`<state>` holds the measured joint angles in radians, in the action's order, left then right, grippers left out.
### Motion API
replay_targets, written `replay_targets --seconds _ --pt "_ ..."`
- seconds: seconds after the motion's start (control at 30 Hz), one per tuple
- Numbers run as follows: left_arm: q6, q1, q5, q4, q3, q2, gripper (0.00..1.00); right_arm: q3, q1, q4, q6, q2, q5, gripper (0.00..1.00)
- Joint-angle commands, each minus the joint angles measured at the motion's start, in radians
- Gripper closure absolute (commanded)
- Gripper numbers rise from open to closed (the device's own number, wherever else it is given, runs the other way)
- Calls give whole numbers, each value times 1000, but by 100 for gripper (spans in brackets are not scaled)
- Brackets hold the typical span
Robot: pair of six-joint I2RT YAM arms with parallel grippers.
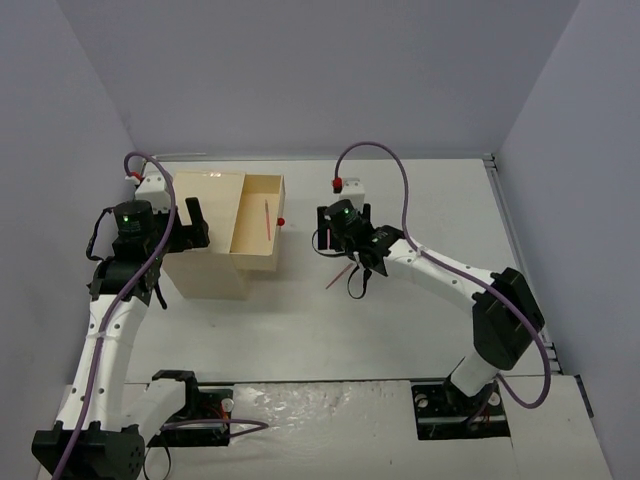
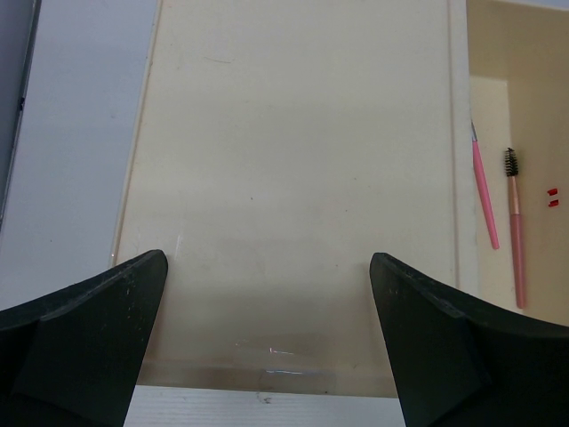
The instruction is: Organize the makeup
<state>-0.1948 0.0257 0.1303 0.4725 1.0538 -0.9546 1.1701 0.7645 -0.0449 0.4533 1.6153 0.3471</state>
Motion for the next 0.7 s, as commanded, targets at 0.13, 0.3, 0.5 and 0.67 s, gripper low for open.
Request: replay_targets --seconds 0.13,0.3,0.5,0.67 --pt "-15 -3 3 -52 25 14 3 -50 -13 14 146 77 90 39" --pt "-15 -4 3 -51 25 14 3 -52 -13 32 187 151 68 48" --pt "-17 -3 5 -51 26 13 3 -73 -14 33 230 195 72 54" --pt "-16 -3 5 -52 26 14 3 -92 -16 34 259 215 87 57"
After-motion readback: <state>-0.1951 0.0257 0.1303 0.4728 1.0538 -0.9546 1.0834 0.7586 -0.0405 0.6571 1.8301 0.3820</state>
